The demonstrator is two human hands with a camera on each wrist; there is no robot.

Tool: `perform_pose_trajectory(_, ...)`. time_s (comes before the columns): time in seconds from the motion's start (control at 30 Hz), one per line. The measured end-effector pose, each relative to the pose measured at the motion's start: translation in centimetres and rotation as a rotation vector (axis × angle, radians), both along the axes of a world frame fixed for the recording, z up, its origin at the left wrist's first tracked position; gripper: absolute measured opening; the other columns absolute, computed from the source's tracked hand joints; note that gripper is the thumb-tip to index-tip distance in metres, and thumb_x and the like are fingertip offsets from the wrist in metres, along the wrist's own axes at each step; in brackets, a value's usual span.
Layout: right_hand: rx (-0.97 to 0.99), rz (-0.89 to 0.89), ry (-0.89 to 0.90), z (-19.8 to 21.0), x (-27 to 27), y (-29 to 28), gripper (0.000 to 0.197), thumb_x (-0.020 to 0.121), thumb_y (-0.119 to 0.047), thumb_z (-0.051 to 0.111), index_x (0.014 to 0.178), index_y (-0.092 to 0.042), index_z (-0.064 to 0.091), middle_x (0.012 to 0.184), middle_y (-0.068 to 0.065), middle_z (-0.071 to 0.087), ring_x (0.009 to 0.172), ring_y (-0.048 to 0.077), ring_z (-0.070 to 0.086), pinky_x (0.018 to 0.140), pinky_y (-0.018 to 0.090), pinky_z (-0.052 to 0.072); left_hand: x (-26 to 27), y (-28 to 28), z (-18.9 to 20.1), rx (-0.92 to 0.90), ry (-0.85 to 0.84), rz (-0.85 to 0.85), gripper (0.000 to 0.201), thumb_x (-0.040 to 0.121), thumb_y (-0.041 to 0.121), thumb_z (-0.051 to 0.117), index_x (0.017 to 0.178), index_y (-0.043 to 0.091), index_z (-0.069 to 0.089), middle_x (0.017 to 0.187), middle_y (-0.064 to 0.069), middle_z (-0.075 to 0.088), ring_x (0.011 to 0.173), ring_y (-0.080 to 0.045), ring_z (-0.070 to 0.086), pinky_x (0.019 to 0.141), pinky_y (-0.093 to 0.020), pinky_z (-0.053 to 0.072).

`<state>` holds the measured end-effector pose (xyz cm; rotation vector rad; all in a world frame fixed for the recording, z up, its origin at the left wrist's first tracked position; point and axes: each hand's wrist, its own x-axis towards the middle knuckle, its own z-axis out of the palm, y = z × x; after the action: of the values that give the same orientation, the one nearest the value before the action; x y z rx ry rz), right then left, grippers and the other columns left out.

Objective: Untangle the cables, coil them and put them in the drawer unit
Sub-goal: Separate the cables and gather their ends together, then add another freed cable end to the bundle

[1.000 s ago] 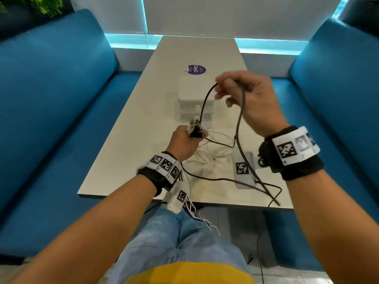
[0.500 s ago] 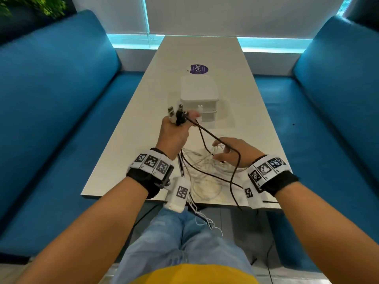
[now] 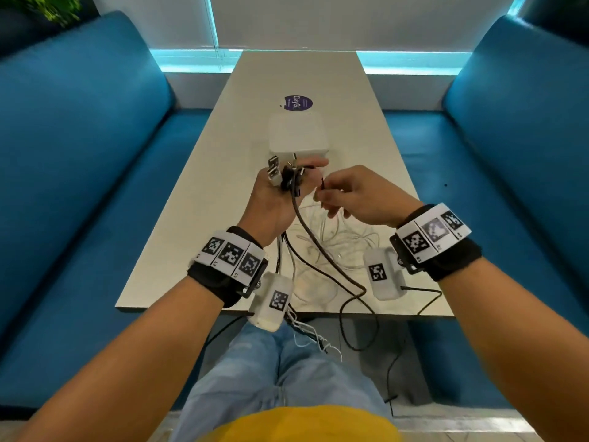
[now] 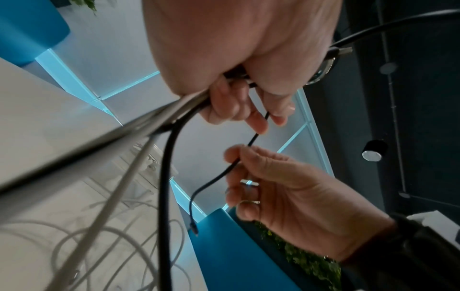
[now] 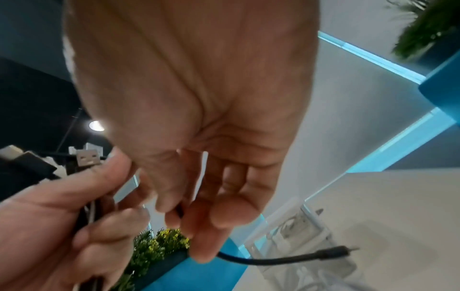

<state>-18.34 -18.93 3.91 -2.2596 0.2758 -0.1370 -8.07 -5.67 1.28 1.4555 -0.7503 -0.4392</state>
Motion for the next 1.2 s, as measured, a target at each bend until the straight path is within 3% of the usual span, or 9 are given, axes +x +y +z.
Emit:
perform_pose_trajectory(0.1, 0.06, -0.061, -0.066, 0.8, -2.6, -0.9, 0.014, 0.094, -0.017, 0.058, 0.086, -0.015, 0.07, 0.069, -0.005, 0.066, 0.064, 0.008, 0.063, 0.056, 0.019, 0.044, -1.3, -0.2, -0.1, -0.031, 0.027, -0.071, 0.034, 0.093, -0.007, 0.053, 0.126, 0.002, 0.056, 0.079, -0.008, 0.053, 0.057, 0.002, 0.052, 0.065, -0.01, 0.044)
perform_pose_trajectory(0.23, 0.14, -0.122, -0.066, 1.1, -8.8, -2.4, 0.014, 0.089, -0.006, 0.063, 0.091, -0.015, 0.073, 0.069, -0.004, 0.069, 0.063, 0.008, 0.061, 0.057, 0.019, 0.043, -2.5, -0.4, -1.1, 0.089, 0.033, -0.166, 0.021, 0.098, 0.014, 0.053, 0.113, 0.018, 0.067, 0.068, 0.003, 0.048, 0.045, -0.001, 0.039, 0.045, -0.013, 0.031)
perform_pose_trajectory(0.4, 0.092, -0.136, 0.259, -1.9, -17.1, -3.5, 0.017, 0.083, -0.012, 0.072, 0.089, -0.026, 0.077, 0.082, -0.005, 0.074, 0.078, 0.009, 0.066, 0.079, 0.021, 0.051, -5.3, -2.3, -0.4, 0.132, 0.114, -0.381, 0.032, 0.102, 0.028, 0.042, 0.092, 0.015, 0.07, 0.068, 0.0, 0.051, 0.048, -0.007, 0.032, 0.045, -0.019, 0.025)
perform_pose_trajectory(0.53, -0.002, -0.125, 0.481, -5.8, -22.1, -4.0, 0.028, 0.088, -0.017, 0.068, 0.089, -0.044, 0.075, 0.085, -0.012, 0.072, 0.082, 0.01, 0.066, 0.084, 0.029, 0.053, -8.6, -4.1, -0.3, 0.203, 0.073, -0.515, 0.049, 0.102, 0.04, 0.036, 0.074, 0.012, 0.066, 0.057, -0.003, 0.053, 0.052, -0.013, 0.043, 0.052, -0.024, 0.035)
perform_pose_trajectory(0.63, -0.016, -0.21, 0.463, -6.9, -24.3, -4.0, 0.028, 0.091, -0.019, 0.063, 0.092, -0.045, 0.073, 0.081, -0.005, 0.07, 0.075, 0.014, 0.064, 0.076, 0.028, 0.053, -11.1, -5.4, -0.8, 0.263, -0.017, -0.599, 0.053, 0.101, 0.044, 0.035, 0.065, 0.014, 0.06, 0.051, -0.006, 0.047, 0.052, -0.018, 0.049, 0.062, -0.031, 0.042)
perform_pose_trajectory(0.77, 0.048, -0.329, 0.258, -6.5, -25.2, -3.8, 0.021, 0.094, -0.016, 0.057, 0.102, -0.029, 0.071, 0.079, -0.001, 0.068, 0.069, 0.009, 0.06, 0.064, 0.012, 0.042, -14.7, -7.0, -1.7, 0.341, -0.059, -0.68, 0.05, 0.097, 0.052, 0.039, 0.061, 0.019, 0.047, 0.066, -0.013, 0.036, 0.047, -0.017, 0.034, 0.051, -0.029, 0.029)
perform_pose_trajectory(0.97, 0.361, -0.534, -0.27, -4.1, -24.1, -1.7, 0.029, 0.1, -0.04, 0.038, 0.12, -0.029, 0.056, 0.103, 0.012, 0.064, 0.092, 0.016, 0.063, 0.077, 0.03, 0.053, -19.4, -8.7, -3.2, 0.423, -0.282, -0.713, 0.038, 0.1, 0.027, 0.047, 0.067, 0.01, 0.053, 0.051, 0.013, 0.05, 0.043, 0.0, 0.041, 0.05, -0.018, 0.033)
perform_pose_trajectory(1.1, 0.08, -0.484, -0.133, -3.6, -23.0, -0.8, 0.038, 0.087, -0.049, 0.055, 0.121, -0.033, 0.058, 0.103, -0.009, 0.065, 0.087, 0.001, 0.06, 0.077, 0.02, 0.046, -21.5, -9.6, -3.7, 0.347, -0.141, -0.786, 0.02, 0.092, 0.001, 0.043, 0.105, -0.007, 0.056, 0.091, 0.003, 0.053, 0.078, 0.011, 0.051, 0.073, -0.006, 0.038)
perform_pose_trajectory(1.2, -0.06, -0.514, -0.076, -4.0, -22.7, -0.6, 0.029, 0.092, -0.04, 0.055, 0.118, -0.029, 0.059, 0.109, -0.008, 0.065, 0.096, 0.006, 0.058, 0.081, 0.015, 0.043, -22.7, -10.4, -3.8, 0.343, 0.043, -0.69, 0.026, 0.097, -0.009, 0.035, 0.084, 0.008, 0.051, 0.081, -0.005, 0.046, 0.062, 0.007, 0.047, 0.063, -0.002, 0.037)
